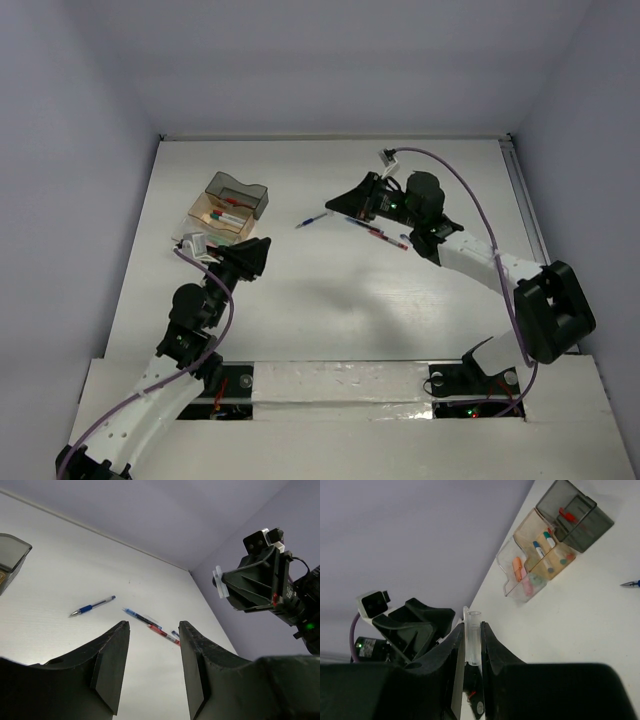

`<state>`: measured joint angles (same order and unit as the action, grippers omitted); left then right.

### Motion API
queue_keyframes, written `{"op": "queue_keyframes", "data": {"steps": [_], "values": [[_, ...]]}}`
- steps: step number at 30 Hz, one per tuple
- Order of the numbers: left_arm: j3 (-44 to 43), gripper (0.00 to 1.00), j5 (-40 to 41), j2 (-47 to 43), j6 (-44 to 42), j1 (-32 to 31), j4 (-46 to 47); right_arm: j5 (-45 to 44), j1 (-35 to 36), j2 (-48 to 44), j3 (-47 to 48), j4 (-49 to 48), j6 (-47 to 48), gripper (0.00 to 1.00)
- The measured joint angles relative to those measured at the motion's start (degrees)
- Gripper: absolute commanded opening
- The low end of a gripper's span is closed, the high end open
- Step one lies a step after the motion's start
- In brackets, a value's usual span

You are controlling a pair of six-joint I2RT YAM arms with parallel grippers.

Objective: Sort the stationery into containers
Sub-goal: Place the pen cap at the center of the board.

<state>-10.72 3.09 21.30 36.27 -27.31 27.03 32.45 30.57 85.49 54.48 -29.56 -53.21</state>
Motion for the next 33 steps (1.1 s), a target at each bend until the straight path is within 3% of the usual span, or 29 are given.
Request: {"op": "queue_keyframes", "data": {"steps": [5, 9, 15, 21, 24, 28, 33], "values": [[0.0, 0.41, 0.0, 0.7, 0.0, 0.0, -0.1, 0.7, 0.1, -2.4, -2.8, 1.3, 2.2, 0.0], [0.0, 0.4, 0.0, 1.4, 0.0, 0.0, -0.1, -3.7, 2.4, -2.4, -2.6, 14.6, 12.1, 0.03], [0.0, 0.4, 0.0, 2.0, 0.0, 0.0, 0.0, -14.0, 11.1, 3.4, 1.8, 36.0, 28.0, 0.08], [0.0, 0.4, 0.2, 2.2, -0.1, 0.0, -0.1, -20.5, 15.5, 13.3, 5.3, 45.6, 37.9, 0.15], [0.0, 0.4, 0.4, 2.2, -0.2, 0.0, -0.1, -22.6, 15.6, 16.1, 6.0, 47.7, 41.6, 0.25], [0.0, 0.4, 0.6, 2.2, -0.3, 0.0, -0.1, -24.9, 15.5, 16.5, 7.3, 48.5, 46.2, 0.54], [0.0, 0.4, 0.7, 2.2, -0.3, 0.0, -0.1, -26.9, 15.6, 16.3, 7.9, 49.5, 48.8, 0.63]]}}
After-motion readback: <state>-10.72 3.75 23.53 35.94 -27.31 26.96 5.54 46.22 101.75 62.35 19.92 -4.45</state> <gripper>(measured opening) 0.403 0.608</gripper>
